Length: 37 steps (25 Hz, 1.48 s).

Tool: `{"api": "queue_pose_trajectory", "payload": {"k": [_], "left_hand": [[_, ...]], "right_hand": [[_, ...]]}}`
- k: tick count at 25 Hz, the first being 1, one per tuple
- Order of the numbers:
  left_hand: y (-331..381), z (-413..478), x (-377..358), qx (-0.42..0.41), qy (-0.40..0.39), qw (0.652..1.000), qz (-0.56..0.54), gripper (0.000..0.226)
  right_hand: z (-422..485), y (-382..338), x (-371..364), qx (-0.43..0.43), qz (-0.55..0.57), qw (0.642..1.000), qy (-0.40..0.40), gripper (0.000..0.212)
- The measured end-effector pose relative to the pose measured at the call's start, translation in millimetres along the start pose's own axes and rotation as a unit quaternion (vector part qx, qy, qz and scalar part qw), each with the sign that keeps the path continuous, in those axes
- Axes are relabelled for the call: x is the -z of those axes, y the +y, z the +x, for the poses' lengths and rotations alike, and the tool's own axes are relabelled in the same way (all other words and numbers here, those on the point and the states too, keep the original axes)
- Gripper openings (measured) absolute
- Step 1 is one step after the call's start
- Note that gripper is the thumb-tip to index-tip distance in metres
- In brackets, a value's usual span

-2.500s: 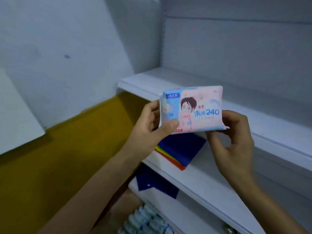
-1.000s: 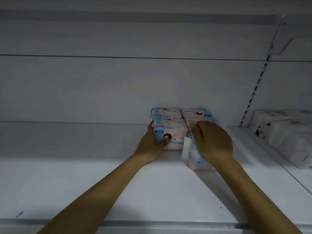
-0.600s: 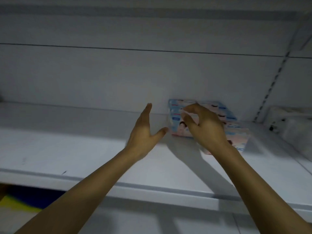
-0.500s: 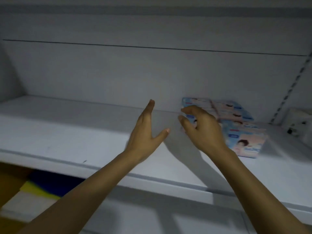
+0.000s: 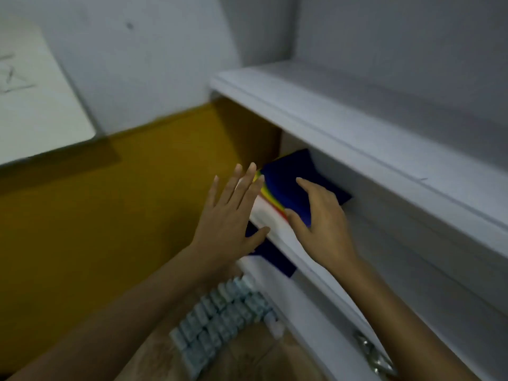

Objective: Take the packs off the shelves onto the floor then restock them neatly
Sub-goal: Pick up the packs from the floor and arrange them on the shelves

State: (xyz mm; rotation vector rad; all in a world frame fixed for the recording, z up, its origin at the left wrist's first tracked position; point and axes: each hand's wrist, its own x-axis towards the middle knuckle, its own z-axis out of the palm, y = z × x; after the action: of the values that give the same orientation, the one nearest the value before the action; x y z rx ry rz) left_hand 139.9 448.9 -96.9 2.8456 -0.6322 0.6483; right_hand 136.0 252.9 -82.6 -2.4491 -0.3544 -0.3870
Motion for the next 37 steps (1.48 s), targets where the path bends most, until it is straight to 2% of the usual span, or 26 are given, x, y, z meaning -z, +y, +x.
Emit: {"api": "queue_pose_trajectory", "payload": {"k": [3, 6, 11, 13, 16, 18, 21, 23, 25, 27, 29, 31, 34, 36, 37], "left_hand": [[-55.7, -66.5, -28.0, 0.032, -0.091, 0.994, 0.058, 0.087], [-86.1, -125.9, -79.6, 0.046, -0.198, 0.976, 0.072, 0.089], [-101.0, -200.4, -204.6, 0.112, -0.333, 0.936, -0.002, 0.090], [-92.2, -230.2, -274.1, 0.157, -0.390, 0.906, -0.044, 0.086], [-71.6, -271.1, -381.2, 0.326, -0.443, 0.812, -0.195, 0.080], [-55.9, -297.4, -459.2, 0.437, -0.429, 0.739, -0.282, 0.070], [-31.5, -330.7, -558.6, 0.510, -0.440, 0.653, -0.347, 0.057], [-16.3, -352.7, -618.3, 0.537, -0.438, 0.615, -0.376, 0.053], [-5.3, -370.2, -660.5, 0.558, -0.431, 0.588, -0.396, 0.049], [2.4, -385.9, -685.5, 0.581, -0.421, 0.566, -0.406, 0.045], [6.5, -396.4, -692.9, 0.597, -0.407, 0.554, -0.414, 0.044], [7.8, -389.4, -677.7, 0.622, -0.390, 0.520, -0.436, 0.044], [0.7, -354.4, -619.5, 0.648, -0.383, 0.468, -0.463, 0.055], [-7.3, -326.2, -574.8, 0.650, -0.351, 0.466, -0.487, 0.075], [-13.0, -309.5, -548.1, 0.635, -0.327, 0.475, -0.514, 0.084]], "right_hand": [[-24.3, -10.5, -82.6, -0.030, -0.011, 0.996, -0.078, 0.062], [-62.1, 14.2, -156.2, -0.102, -0.030, 0.977, -0.186, 0.064], [-135.3, 101.0, -266.3, -0.221, -0.071, 0.896, -0.378, 0.063], [-164.7, 151.5, -313.9, -0.268, -0.076, 0.857, -0.433, 0.054], [-202.7, 227.5, -389.1, -0.411, -0.027, 0.768, -0.491, 0.035], [-227.3, 286.3, -451.2, -0.482, -0.008, 0.723, -0.495, 0.031], [-249.8, 360.8, -538.5, -0.590, 0.076, 0.679, -0.430, 0.032], [-258.5, 407.8, -589.1, -0.689, 0.158, 0.625, -0.330, 0.025], [-266.4, 447.6, -626.6, -0.745, 0.219, 0.581, -0.244, 0.028], [-275.6, 472.0, -648.6, -0.748, 0.215, 0.586, -0.223, 0.033], [-285.1, 477.4, -651.4, -0.743, 0.184, 0.607, -0.213, 0.037], [-287.1, 461.1, -631.9, -0.756, 0.202, 0.591, -0.199, 0.032], [-273.6, 410.0, -576.5, -0.761, 0.328, 0.514, -0.221, 0.024], [-254.0, 371.0, -533.4, -0.747, 0.441, 0.444, -0.224, 0.023], [-240.5, 349.8, -512.8, -0.728, 0.496, 0.410, -0.236, 0.032]]}}
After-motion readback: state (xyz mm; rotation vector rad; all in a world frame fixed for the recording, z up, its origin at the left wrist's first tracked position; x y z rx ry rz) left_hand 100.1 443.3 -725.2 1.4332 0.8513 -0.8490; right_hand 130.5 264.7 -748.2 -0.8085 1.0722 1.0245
